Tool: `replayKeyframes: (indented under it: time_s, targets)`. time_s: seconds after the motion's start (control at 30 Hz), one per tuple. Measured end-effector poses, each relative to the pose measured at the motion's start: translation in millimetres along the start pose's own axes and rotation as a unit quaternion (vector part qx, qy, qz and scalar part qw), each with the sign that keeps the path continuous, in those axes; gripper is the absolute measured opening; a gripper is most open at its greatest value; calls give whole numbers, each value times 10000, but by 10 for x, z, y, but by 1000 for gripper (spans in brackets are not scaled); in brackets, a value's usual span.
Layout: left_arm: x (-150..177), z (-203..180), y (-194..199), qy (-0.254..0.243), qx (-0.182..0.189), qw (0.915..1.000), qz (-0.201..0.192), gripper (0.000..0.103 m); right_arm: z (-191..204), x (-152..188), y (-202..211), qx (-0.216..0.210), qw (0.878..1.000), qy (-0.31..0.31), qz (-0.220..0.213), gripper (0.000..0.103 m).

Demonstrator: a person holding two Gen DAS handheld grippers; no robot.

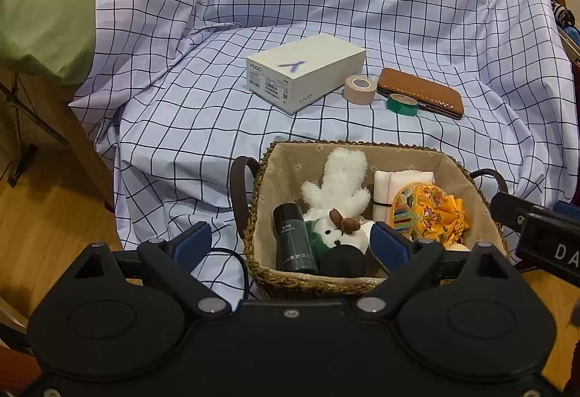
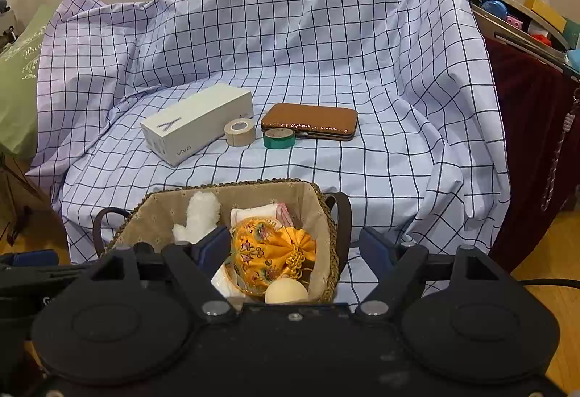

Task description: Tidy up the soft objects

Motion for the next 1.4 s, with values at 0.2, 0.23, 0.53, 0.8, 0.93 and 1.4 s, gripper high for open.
replayKeyframes:
  time_s: [0.2,0.23,0.53,0.8,0.93,1.4]
  targets:
    - [15,1,14,-21,-19,10000,-6,91,-12,44,-4,31,10000,9,77,78]
    - [19,1,19,-28,-30,10000,-12,91,-19,49,-8,39,9999,-1,96,78]
    - [27,-10,31,-51,-70,10000,-26,92,-89,73,-54,102,9996,-104,230,78]
    - [27,-8,29,-33,-56,10000,-29,92,-94,72,-56,89,9996,-106,256,78]
    - [19,-6,31,-19,-55,10000,-51,92,-100,75,-65,92,9995,-126,281,79]
    - [2,-87,-11,-222,-71,9997,44,93,-169,85,-152,56,9987,-269,428,80]
Point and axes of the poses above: each gripper's, at about its wrist camera, not at the fingertips, and y roughly against the way its jaws point, z to its left, x to its underside, the point moved 6 cm from there along -y, roughly the way its jaws point, and after that the axes turned 15 degrees about z, right-handed, at the moved point
